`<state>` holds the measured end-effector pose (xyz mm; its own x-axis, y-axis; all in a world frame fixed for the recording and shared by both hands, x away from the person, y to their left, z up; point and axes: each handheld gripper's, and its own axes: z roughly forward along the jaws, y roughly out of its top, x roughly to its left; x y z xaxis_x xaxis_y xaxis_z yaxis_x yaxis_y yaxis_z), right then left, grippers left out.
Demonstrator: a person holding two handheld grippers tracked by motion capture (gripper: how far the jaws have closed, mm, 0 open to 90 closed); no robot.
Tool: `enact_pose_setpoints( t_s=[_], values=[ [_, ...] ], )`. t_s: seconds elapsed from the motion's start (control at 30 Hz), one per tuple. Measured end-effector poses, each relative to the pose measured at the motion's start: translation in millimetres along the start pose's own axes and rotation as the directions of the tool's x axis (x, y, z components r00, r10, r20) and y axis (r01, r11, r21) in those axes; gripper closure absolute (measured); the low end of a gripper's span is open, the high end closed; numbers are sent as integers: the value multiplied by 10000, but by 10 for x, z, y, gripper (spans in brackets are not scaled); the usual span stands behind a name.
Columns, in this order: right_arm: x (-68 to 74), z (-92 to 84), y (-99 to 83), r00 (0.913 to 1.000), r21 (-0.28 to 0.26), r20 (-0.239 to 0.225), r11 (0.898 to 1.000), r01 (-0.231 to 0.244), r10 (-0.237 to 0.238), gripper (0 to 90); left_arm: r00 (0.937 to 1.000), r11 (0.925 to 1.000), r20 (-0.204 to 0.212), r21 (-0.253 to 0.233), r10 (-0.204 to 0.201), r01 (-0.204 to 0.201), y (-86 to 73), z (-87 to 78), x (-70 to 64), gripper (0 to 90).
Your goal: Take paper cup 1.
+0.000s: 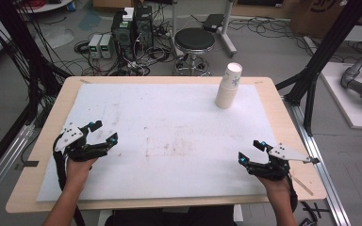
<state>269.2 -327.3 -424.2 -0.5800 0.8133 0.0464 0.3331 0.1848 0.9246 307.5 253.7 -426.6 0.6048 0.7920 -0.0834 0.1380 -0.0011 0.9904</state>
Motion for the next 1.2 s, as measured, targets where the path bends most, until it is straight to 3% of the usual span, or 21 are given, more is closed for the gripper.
enact_pose_setpoints(
  t_s=[0.83, 1.2],
  values=[
    [0, 58, 9, 9996, -37, -243, 9999, -164, 163, 206, 9996, 9997, 97, 19, -256, 256, -42, -13, -14, 168],
    [52, 74, 271, 9999, -249, 39, 9996, -140, 141, 205, 9985, 9991, 367, 59, -410, 408, -64, 22, -51, 168]
  ],
)
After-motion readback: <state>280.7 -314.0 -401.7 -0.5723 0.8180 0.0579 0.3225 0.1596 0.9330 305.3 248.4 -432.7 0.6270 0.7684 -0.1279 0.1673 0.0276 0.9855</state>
